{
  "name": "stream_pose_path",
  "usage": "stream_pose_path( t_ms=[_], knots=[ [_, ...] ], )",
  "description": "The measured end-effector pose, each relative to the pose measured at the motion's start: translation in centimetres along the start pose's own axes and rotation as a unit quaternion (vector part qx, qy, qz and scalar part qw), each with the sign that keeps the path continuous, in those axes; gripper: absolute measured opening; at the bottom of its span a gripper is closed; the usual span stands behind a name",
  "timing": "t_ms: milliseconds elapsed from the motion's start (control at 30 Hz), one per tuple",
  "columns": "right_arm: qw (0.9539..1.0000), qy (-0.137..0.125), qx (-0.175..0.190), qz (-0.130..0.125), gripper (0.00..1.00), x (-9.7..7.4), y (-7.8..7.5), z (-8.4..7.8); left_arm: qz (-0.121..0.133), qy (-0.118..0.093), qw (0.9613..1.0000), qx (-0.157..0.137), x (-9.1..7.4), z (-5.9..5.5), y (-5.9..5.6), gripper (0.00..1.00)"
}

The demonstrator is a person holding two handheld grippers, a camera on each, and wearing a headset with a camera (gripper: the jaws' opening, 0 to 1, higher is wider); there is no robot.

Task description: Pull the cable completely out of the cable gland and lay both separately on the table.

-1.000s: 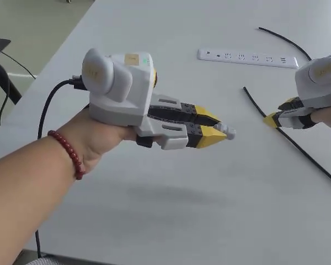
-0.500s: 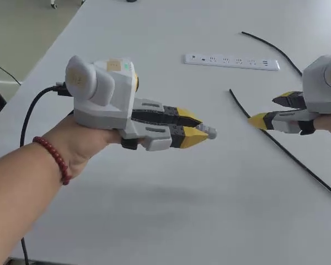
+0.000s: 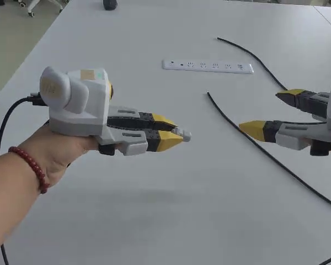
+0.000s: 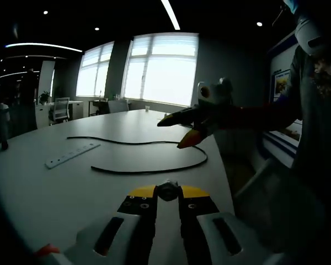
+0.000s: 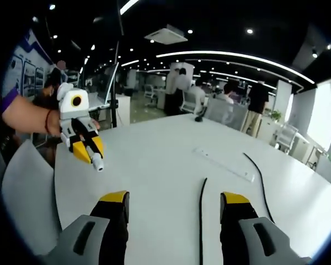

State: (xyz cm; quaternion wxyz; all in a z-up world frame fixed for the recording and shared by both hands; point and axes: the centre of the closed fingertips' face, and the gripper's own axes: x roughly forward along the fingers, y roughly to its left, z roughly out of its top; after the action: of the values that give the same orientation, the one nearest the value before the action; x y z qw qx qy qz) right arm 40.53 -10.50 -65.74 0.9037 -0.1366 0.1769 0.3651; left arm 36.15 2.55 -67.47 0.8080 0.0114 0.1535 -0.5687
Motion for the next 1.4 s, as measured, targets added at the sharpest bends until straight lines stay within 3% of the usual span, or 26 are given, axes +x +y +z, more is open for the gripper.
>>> stream_pose_path(
  t_ms=[167,267,333,367,467,500,533,600,967,1400],
  knots=[
    [0.9992,-0.038,0.013,-0.007,0.69,-2.7,1.1,0.9,0.006,-0.001,1.0000,-0.003,-0.5,-0.3,0.0,0.16],
    [0.9969,-0.068,0.038,0.011,0.70,-3.9,2.9,1.0,0.008,0.000,1.0000,-0.005,-0.8,-0.6,0.1,0.16],
    [0.9982,-0.058,0.014,-0.003,0.70,-4.9,3.3,0.0,0.012,0.003,0.9999,-0.006,-1.0,-1.0,0.3,0.16],
    [0.9983,-0.059,0.003,0.004,0.70,-5.5,4.1,-0.4,0.012,0.003,0.9999,-0.008,-1.1,-1.1,0.4,0.16],
    [0.9977,-0.063,0.024,0.005,0.71,-6.6,4.5,-1.0,0.014,0.004,0.9998,-0.011,-1.2,-1.3,0.5,0.16],
    [0.9986,-0.048,0.021,-0.010,0.70,-6.9,4.0,-1.7,0.015,0.008,0.9998,-0.009,-1.1,-1.5,0.6,0.16],
    [0.9982,-0.056,0.015,-0.018,0.70,-7.2,3.8,-1.6,0.016,0.010,0.9998,-0.009,-1.0,-1.6,0.7,0.16],
    [0.9973,-0.059,0.040,-0.015,0.73,-7.7,3.9,-1.7,0.014,0.008,0.9998,-0.014,-0.7,-1.6,0.6,0.16],
    [0.9954,-0.073,0.049,-0.039,0.80,-10.1,3.5,-2.0,0.012,0.006,0.9998,-0.012,0.3,-1.9,0.8,0.16],
    [0.9955,-0.078,0.030,-0.045,0.79,-10.3,3.8,-0.7,0.026,0.003,0.9996,-0.008,0.2,-1.9,2.0,0.16]
  ],
)
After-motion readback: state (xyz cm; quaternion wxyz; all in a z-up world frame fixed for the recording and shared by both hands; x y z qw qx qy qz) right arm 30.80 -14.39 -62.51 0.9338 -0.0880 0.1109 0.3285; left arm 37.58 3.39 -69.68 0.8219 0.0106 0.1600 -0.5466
